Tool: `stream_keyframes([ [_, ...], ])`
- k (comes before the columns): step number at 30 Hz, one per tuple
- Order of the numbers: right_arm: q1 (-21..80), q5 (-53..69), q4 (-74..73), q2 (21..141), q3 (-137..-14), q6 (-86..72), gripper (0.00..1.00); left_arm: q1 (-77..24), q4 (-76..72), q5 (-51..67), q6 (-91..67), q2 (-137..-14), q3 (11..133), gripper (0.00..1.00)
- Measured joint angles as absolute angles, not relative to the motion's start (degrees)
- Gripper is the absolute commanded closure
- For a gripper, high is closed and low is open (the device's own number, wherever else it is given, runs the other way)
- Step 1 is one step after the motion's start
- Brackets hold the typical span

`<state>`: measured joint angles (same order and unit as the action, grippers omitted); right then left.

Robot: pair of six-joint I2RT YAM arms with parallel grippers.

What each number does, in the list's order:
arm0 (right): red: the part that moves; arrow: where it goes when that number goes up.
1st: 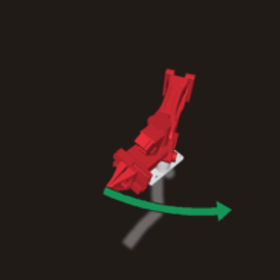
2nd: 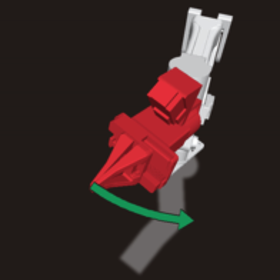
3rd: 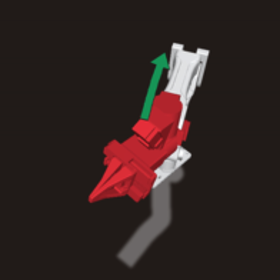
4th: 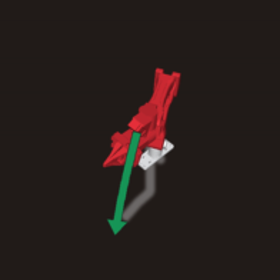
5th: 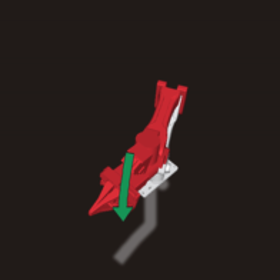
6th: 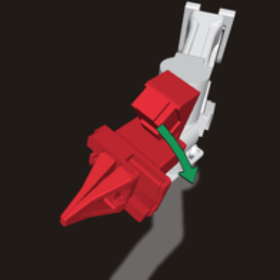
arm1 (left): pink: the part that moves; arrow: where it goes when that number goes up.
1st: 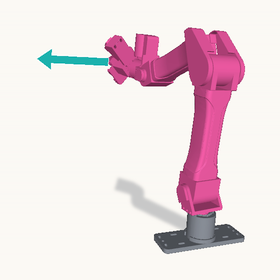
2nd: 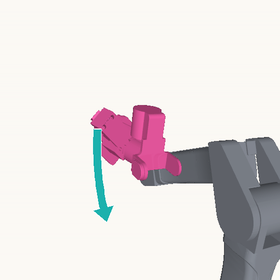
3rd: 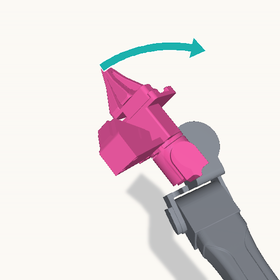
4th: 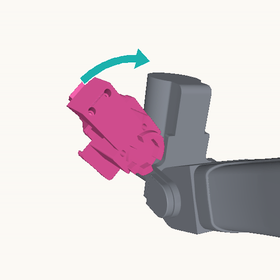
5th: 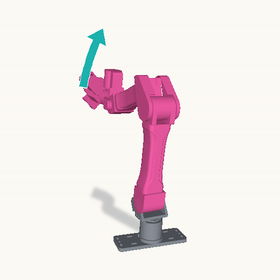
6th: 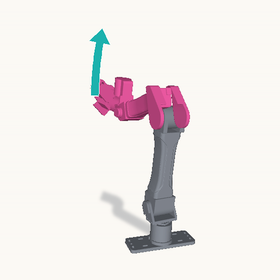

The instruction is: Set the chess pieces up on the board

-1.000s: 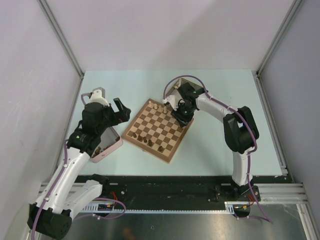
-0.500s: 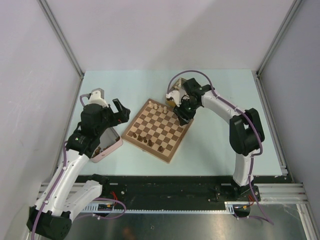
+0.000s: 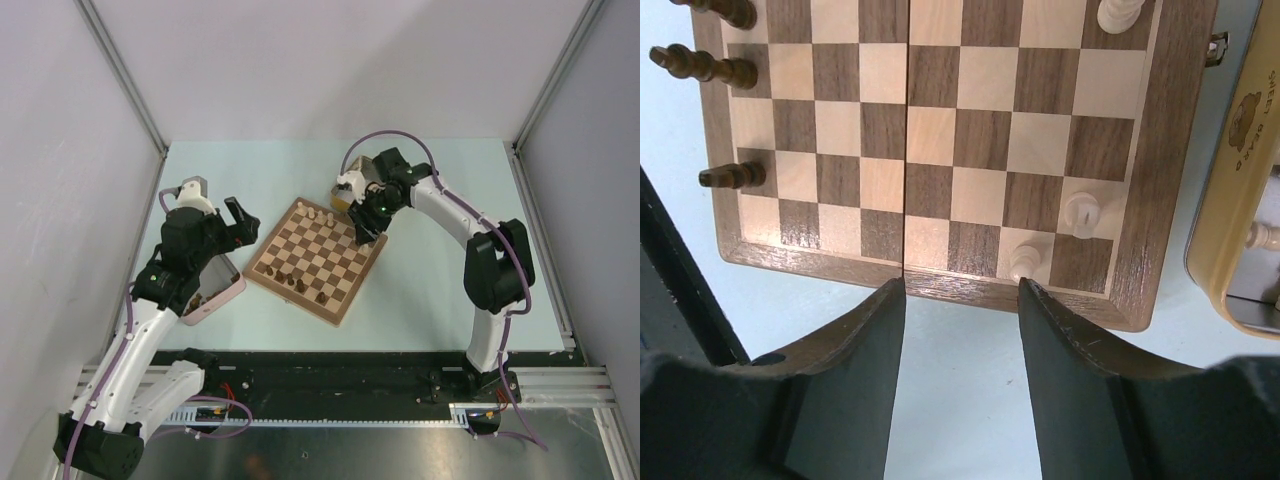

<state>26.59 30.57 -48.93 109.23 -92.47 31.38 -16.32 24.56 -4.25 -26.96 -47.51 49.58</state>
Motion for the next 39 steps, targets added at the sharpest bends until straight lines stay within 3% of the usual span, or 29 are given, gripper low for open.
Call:
stream_keyframes([
  [39,23.3,40.2,-46.3,109.2,-94.2,23.3,0.48,-14.8,24.4,-3.6,-29.2,-46.1,48.4,0.00],
])
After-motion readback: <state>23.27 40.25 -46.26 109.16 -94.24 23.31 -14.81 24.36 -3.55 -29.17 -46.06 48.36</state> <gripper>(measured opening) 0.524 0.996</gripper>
